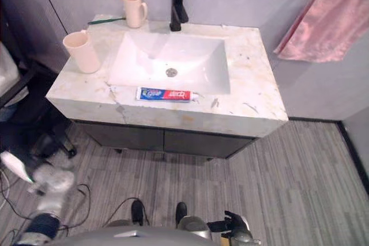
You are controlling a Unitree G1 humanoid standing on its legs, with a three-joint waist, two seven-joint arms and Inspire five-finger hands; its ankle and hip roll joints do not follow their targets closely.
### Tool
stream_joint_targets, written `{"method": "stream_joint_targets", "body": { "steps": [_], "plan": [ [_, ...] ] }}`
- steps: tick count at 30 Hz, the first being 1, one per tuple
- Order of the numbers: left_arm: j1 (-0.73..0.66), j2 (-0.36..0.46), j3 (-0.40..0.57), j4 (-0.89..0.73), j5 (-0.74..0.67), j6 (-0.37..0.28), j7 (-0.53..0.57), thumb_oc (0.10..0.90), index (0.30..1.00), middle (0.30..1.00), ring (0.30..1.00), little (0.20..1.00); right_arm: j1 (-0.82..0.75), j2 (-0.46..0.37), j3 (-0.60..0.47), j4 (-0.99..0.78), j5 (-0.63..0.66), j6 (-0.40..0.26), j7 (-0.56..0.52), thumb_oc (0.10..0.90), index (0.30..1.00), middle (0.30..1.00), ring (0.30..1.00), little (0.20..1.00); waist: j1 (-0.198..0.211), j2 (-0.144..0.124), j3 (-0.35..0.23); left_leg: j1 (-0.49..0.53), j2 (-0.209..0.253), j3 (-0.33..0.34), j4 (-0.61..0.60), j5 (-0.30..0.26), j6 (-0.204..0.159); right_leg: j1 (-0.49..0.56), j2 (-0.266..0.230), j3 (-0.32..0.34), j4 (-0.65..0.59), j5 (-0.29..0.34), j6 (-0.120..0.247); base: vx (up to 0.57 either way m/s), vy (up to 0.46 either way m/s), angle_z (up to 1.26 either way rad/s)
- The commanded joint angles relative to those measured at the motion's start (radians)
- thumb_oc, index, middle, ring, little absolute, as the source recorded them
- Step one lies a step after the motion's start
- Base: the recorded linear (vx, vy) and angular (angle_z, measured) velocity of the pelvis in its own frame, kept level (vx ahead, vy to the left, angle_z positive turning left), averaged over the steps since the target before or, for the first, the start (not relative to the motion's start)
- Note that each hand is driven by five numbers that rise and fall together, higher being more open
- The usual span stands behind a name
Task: Organize the bathroom.
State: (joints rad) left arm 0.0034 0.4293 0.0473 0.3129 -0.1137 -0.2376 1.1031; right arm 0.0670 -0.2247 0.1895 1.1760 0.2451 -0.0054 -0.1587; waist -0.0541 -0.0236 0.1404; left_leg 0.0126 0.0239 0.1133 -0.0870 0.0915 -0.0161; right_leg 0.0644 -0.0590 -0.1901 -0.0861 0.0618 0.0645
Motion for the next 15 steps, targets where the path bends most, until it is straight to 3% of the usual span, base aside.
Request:
{"method": "stream_joint_targets", "body": {
  "steps": [1, 2, 5, 7, 9, 10, 11, 12, 13, 14, 15],
  "plan": [
    [-0.042, 0.164, 0.148, -0.197, 0.144, -0.056, 0.036, 0.800, 0.900, 0.900, 0.900, 0.900, -0.016, -0.016, 0.003, 0.052, 0.046, -0.005, -0.030, 0.800, 0.900, 0.900, 0.900, 0.900, 0.026, 0.009, -0.038, 0.063, -0.015, 0.020, 0.000, -0.096, -0.009, -0.019, 0.008, 0.005, 0.039, -0.018, 0.039, -0.01, -0.009, 0.15],
    [-0.048, 0.207, 0.177, -0.271, 0.187, -0.084, -0.004, 0.800, 0.900, 0.900, 0.900, 0.900, -0.013, -0.011, 0.007, 0.055, 0.041, -0.001, -0.023, 0.800, 0.900, 0.900, 0.900, 0.900, 0.026, 0.008, -0.044, 0.066, -0.015, 0.023, 0.000, -0.100, -0.008, -0.015, 0.008, 0.005, 0.039, -0.022, 0.039, 0.01, -0.018, 0.04],
    [-0.133, 0.369, 0.203, -0.486, 0.135, -0.030, -0.210, 0.800, 0.900, 0.900, 0.900, 0.900, -0.006, -0.002, 0.022, 0.078, 0.032, -0.008, -0.036, 0.800, 0.900, 0.900, 0.900, 0.900, 0.020, 0.015, -0.067, 0.072, -0.016, 0.033, 0.000, -0.105, -0.004, -0.003, 0.011, 0.007, 0.027, -0.025, 0.043, -0.01, -0.035, 0.07],
    [-0.174, 0.411, 0.202, -0.549, 0.081, -0.009, -0.320, 0.800, 0.900, 0.900, 0.900, 0.900, -0.011, -0.002, 0.024, 0.093, 0.023, -0.013, -0.036, 0.800, 0.900, 0.900, 0.900, 0.900, 0.017, 0.017, -0.073, 0.077, -0.014, 0.039, 0.000, -0.106, -0.005, 0.003, 0.014, 0.010, 0.025, -0.028, 0.043, 0.00, -0.031, 0.09],
    [-0.246, 0.471, 0.172, -0.623, 0.045, 0.050, -0.434, 0.800, 0.900, 0.900, 0.900, 0.900, -0.025, -0.015, 0.030, 0.108, 0.001, -0.010, -0.027, 0.800, 0.900, 0.900, 0.900, 0.900, 0.012, 0.025, -0.079, 0.082, -0.011, 0.047, 0.000, -0.108, -0.008, 0.009, 0.018, 0.016, 0.022, -0.031, 0.043, -0.02, -0.054, -0.04],
    [-0.299, 0.512, 0.147, -0.655, -0.012, 0.096, -0.552, 0.800, 0.900, 0.900, 0.900, 0.900, -0.039, -0.024, 0.030, 0.117, 0.000, -0.009, -0.024, 0.800, 0.900, 0.900, 0.900, 0.900, 0.009, 0.030, -0.082, 0.089, -0.010, 0.052, 0.000, -0.109, -0.011, 0.016, 0.019, 0.019, 0.014, -0.030, 0.044, -0.02, -0.044, -0.08],
    [-0.303, 0.513, 0.146, -0.655, -0.014, 0.098, -0.556, 0.800, 0.900, 0.900, 0.900, 0.900, -0.040, -0.023, 0.029, 0.117, 0.000, -0.009, -0.024, 0.800, 0.900, 0.900, 0.900, 0.900, 0.011, 0.029, -0.080, 0.090, -0.010, 0.053, 0.000, -0.109, -0.011, 0.017, 0.019, 0.019, 0.013, -0.030, 0.044, -0.02, -0.033, -0.16],
    [-0.340, 0.542, 0.116, -0.671, -0.077, 0.136, -0.666, 0.800, 0.900, 0.900, 0.900, 0.900, -0.053, -0.031, 0.034, 0.119, -0.007, 0.001, -0.021, 0.800, 0.900, 0.900, 0.900, 0.900, 0.008, 0.036, -0.083, 0.094, -0.008, 0.058, 0.000, -0.108, -0.013, 0.022, 0.020, 0.023, 0.007, -0.029, 0.044, -0.01, -0.013, -0.18],
    [-0.344, 0.543, 0.114, -0.670, -0.078, 0.137, -0.668, 0.800, 0.900, 0.900, 0.900, 0.900, -0.054, -0.031, 0.033, 0.119, -0.007, 0.001, -0.021, 0.800, 0.900, 0.900, 0.900, 0.900, 0.010, 0.035, -0.082, 0.095, -0.008, 0.058, 0.000, -0.108, -0.013, 0.022, 0.020, 0.023, 0.007, -0.029, 0.044, -0.03, -0.021, -0.21],
    [-0.400, 0.604, 0.072, -0.657, -0.157, 0.207, -0.828, 0.800, 0.900, 0.900, 0.900, 0.900, -0.072, -0.045, 0.039, 0.122, -0.027, 0.018, -0.013, 0.800, 0.900, 0.900, 0.900, 0.900, 0.007, 0.047, -0.085, 0.103, -0.008, 0.063, 0.000, -0.106, -0.015, 0.028, 0.022, 0.030, 0.003, -0.029, 0.045, -0.04, -0.007, -0.13],
    [-0.448, 0.637, 0.020, -0.634, -0.235, 0.218, -0.925, 0.800, 0.900, 0.900, 0.900, 0.900, -0.089, -0.053, 0.051, 0.122, -0.027, 0.031, -0.012, 0.800, 0.900, 0.900, 0.900, 0.900, 0.006, 0.056, -0.087, 0.108, -0.009, 0.064, 0.000, -0.105, -0.016, 0.031, 0.022, 0.036, 0.000, -0.029, 0.046, -0.05, -0.005, -0.13]
  ]
}}
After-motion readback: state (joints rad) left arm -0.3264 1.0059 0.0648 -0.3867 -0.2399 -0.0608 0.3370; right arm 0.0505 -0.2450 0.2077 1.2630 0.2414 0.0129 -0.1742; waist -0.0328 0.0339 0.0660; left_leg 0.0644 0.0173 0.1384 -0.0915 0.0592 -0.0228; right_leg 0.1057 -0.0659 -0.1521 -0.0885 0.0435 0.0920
